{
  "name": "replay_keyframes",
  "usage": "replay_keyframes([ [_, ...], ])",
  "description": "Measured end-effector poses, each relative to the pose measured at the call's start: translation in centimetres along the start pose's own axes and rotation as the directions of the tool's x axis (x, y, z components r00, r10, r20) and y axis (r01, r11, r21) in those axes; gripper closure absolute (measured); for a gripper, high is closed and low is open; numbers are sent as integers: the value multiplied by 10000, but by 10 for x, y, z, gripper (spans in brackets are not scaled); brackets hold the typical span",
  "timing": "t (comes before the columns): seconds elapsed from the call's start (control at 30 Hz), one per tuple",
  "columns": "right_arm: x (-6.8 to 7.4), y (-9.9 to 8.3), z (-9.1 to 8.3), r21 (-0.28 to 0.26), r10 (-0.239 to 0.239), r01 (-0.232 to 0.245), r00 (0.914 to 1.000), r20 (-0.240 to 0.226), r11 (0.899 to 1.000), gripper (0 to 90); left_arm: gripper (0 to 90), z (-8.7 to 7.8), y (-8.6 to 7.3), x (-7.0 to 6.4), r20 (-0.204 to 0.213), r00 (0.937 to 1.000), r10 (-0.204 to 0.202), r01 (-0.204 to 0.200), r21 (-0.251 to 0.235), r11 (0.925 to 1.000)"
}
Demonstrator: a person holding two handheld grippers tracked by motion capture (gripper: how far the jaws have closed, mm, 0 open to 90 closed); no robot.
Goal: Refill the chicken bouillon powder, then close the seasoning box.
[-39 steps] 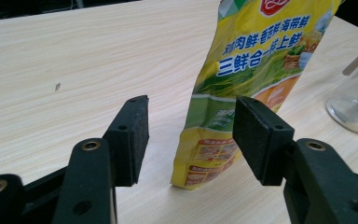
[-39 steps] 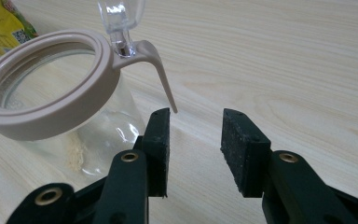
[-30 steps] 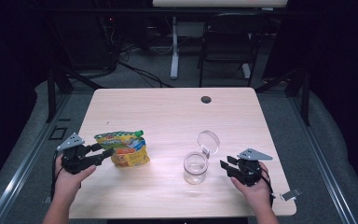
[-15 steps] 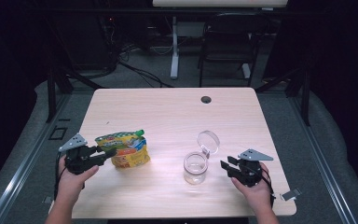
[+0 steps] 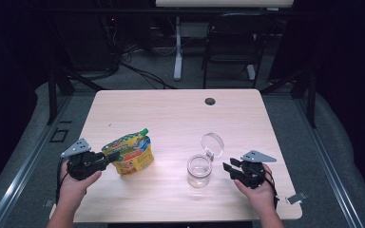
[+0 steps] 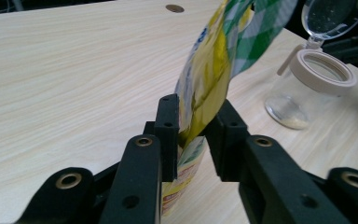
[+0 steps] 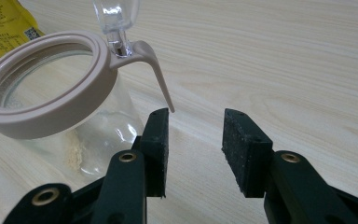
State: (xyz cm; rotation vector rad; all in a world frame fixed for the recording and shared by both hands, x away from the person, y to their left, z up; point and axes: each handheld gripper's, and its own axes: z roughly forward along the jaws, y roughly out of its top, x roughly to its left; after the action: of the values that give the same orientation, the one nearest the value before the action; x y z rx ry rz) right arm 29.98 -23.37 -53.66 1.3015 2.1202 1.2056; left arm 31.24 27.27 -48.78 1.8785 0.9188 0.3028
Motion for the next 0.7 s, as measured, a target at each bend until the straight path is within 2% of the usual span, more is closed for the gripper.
replay_keyframes([
  [0.07, 0, 0, 0, 36, 0, 0, 10000, -25, 10000, 611, 789, 1, 1, -3, 122, 9999, 116, -116, 45, 9999],
  [0.23, 0, 1, 2, -21, 51, -51, 10000, -72, 10000, 610, 817, 2, 3, -8, 101, 9997, 231, -231, 58, 9997],
  [0.33, 0, 1, 2, 58, -52, 52, 10000, -61, 10000, 609, 808, 2, 3, -8, 124, 9999, -9, 9, -52, 10000],
  [0.53, 0, 0, 1, 75, -49, 50, 10000, -67, 10000, 608, 716, 4, 2, -6, 135, 9995, -279, 281, -127, 9995],
  [0.7, 1, 0, 1, 39, -13, 13, 10000, -59, 10000, 605, 618, 8, -1, -2, 242, 9976, -655, 659, -182, 9977],
])
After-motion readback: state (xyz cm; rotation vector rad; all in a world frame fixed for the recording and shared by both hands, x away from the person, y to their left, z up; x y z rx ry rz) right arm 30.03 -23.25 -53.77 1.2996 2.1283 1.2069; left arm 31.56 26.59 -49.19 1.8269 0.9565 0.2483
